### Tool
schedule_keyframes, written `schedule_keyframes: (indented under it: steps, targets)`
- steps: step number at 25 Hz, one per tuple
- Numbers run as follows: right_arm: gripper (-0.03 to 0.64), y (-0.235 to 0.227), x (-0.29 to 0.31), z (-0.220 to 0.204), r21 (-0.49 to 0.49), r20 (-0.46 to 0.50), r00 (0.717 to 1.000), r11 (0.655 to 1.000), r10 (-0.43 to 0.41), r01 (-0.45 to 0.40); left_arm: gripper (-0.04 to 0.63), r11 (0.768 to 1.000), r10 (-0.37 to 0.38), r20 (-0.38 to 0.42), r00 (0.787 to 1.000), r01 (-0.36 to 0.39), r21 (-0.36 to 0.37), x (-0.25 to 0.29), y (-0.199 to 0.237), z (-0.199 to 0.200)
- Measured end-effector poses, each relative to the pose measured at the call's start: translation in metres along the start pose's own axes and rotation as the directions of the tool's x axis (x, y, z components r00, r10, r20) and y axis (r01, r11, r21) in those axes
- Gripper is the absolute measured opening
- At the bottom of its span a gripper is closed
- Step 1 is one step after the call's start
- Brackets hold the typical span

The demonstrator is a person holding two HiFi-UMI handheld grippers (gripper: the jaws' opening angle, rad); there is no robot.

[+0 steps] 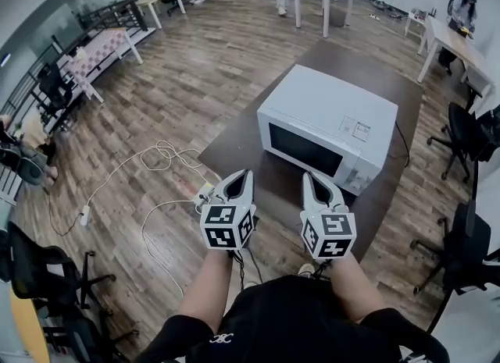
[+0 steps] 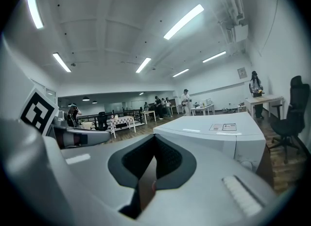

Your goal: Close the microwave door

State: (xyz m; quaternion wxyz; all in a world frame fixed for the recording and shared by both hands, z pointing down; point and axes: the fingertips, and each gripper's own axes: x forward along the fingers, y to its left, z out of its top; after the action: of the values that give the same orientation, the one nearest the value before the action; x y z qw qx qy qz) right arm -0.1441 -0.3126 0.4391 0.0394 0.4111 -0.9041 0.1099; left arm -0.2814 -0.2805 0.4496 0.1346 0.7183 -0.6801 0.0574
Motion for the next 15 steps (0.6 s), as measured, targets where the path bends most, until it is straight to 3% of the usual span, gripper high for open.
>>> schedule_keyframes:
  steps: [15]
  targets:
    - [0.008,0.016,-0.003,-0.004,-0.022,-0.014,0.999,0.999,-0.034,0.033,0.01,0.998,-0.009,-0.003,1.0,0.009,0.06,-0.014,0.006,-0.002]
